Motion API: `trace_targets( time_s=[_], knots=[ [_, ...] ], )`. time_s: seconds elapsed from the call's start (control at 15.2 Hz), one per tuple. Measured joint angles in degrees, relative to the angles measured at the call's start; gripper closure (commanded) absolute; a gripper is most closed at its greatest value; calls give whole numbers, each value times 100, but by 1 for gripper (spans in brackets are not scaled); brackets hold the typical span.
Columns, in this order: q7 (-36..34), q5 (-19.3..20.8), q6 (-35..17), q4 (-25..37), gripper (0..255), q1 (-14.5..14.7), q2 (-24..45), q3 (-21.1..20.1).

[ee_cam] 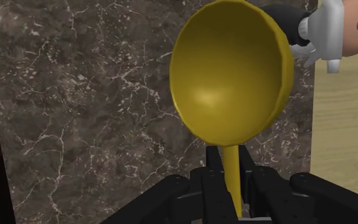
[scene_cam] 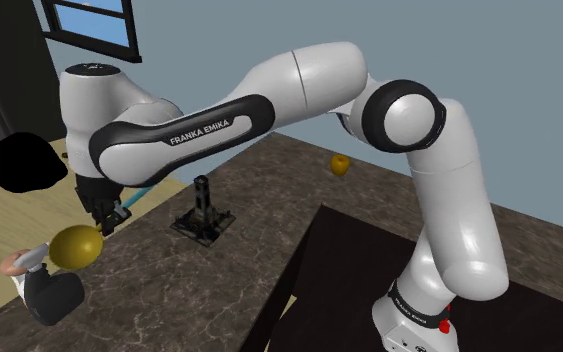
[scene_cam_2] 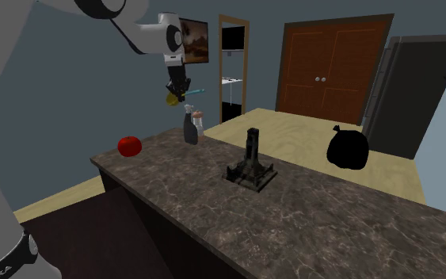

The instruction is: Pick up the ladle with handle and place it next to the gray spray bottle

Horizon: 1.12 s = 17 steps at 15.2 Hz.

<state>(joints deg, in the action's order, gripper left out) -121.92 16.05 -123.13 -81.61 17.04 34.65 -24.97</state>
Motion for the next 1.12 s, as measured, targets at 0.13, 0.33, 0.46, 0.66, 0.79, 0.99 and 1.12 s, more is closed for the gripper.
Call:
trace_targets(
  time_s=[0.13, 0.33, 0.46, 0.66, 0.79, 0.99, 1.12],
  knots=[
    [-22, 33, -119, -57, 255, 11, 66, 21],
    [-48, 77, -305, -165, 255, 13, 149, 53],
    [-69, 100, -417, -250, 255, 13, 179, 68],
    [-95, 155, -567, -266, 255, 39, 318, 111],
    [-133, 192, -674, -310, 255, 66, 385, 135],
    [-171, 243, -850, -391, 255, 83, 484, 174],
    [-183, 280, -934, -360, 255, 107, 598, 207]
  ],
)
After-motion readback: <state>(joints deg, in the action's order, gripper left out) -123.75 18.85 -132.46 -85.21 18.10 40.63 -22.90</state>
